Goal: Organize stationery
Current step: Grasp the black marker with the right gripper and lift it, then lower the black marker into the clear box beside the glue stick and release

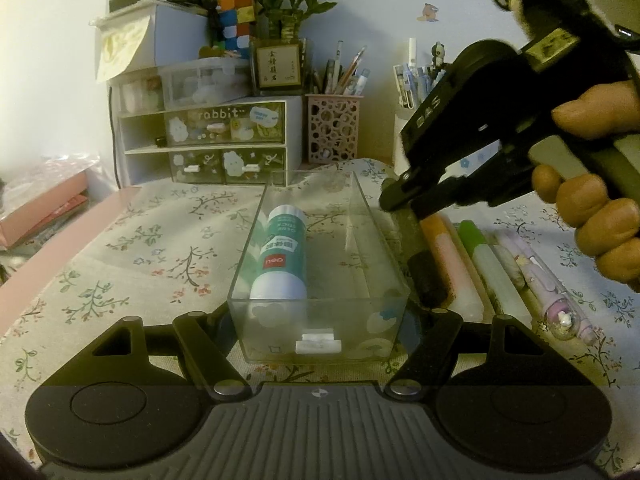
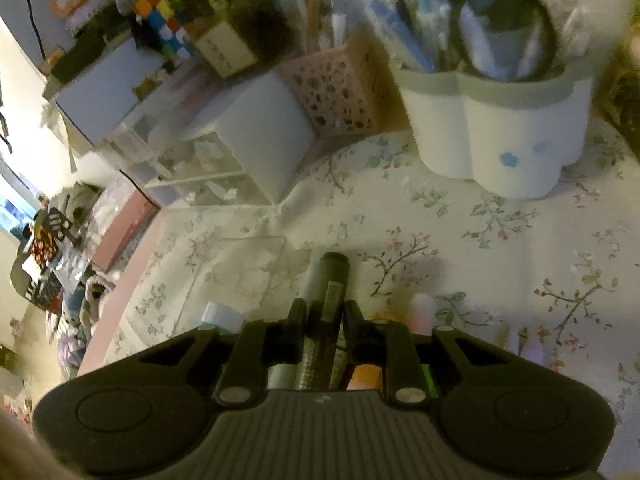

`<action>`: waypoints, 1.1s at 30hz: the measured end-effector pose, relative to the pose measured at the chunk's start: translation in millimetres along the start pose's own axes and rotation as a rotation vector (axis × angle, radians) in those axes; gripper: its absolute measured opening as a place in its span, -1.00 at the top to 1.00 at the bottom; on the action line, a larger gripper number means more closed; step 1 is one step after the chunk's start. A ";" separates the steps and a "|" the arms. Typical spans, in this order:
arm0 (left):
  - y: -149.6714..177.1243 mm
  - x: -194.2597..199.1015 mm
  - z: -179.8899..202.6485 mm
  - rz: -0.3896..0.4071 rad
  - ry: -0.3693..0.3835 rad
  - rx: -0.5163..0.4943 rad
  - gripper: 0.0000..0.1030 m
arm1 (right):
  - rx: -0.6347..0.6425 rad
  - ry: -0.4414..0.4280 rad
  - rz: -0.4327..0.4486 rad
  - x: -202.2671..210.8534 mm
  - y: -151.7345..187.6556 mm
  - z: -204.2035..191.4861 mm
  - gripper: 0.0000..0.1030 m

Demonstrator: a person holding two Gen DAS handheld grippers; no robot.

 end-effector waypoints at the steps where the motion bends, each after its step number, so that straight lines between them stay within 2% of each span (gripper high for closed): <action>1: 0.0 0.0 0.0 0.000 0.000 0.000 -0.42 | -0.006 -0.006 0.013 4.0 0.1 1.3 0.84; 24: 0.1 0.0 0.4 0.000 -0.001 0.000 -0.42 | 0.071 -0.086 0.259 62.5 11.6 4.1 0.85; 33: 0.1 0.1 0.4 0.000 -0.001 0.000 -0.42 | 0.110 -0.109 0.294 72.2 15.7 0.6 0.85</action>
Point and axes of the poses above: each gripper's, at about its wrist camera, not at the fingertips, and x roughly against the way its jaws point, z to its right, y to its underside, the point moved 1 cm from there along -x, roughly the way its jaws point, and after that the axes turned 3 degrees about -x, right-handed, at the moved point
